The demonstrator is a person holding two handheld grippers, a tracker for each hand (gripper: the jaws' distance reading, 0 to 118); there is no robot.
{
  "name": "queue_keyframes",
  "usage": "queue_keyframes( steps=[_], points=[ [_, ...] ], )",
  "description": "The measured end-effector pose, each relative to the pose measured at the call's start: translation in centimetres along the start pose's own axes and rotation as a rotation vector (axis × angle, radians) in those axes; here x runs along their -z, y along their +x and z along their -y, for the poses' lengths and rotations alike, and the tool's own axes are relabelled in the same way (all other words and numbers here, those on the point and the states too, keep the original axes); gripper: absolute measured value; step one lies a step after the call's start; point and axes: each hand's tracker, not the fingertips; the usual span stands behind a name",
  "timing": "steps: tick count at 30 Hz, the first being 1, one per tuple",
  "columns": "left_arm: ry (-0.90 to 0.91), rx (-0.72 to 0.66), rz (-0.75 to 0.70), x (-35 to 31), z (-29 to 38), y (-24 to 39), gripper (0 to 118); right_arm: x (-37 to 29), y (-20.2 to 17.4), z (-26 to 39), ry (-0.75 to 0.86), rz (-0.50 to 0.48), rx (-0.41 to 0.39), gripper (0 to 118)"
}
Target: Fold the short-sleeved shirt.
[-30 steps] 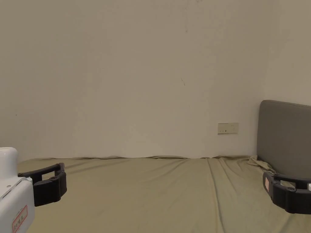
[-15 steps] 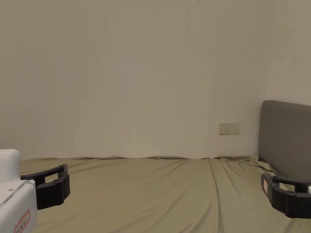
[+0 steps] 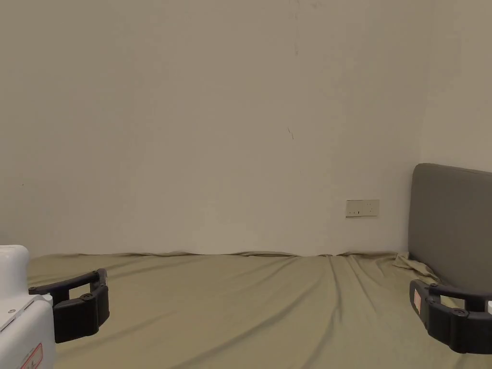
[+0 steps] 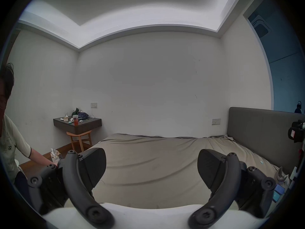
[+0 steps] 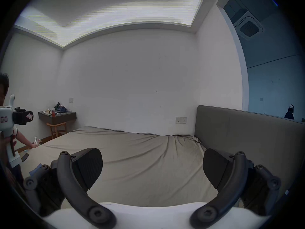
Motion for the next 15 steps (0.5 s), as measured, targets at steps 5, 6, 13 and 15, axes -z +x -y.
queue_keyframes(
  steps=[5, 6, 13, 15],
  points=[
    [-0.008, 0.012, 0.002, -0.15, -0.14, 0.16, 117, 0.05, 0.05, 0.03, 0.001, 0.021, -0.018, 118],
    [-0.007, 0.015, 0.000, -0.17, -0.15, 0.18, 117, 0.06, 0.06, -0.04, -0.005, 0.015, -0.020, 118],
    [-0.006, 0.035, -0.004, -0.05, -0.16, 0.09, 117, 0.39, -0.09, 0.23, -0.020, -0.015, 0.020, 118],
    [0.000, 0.047, -0.004, -0.13, -0.15, 0.22, 117, 0.60, 0.18, 0.42, -0.027, -0.039, 0.029, 118]
  ],
)
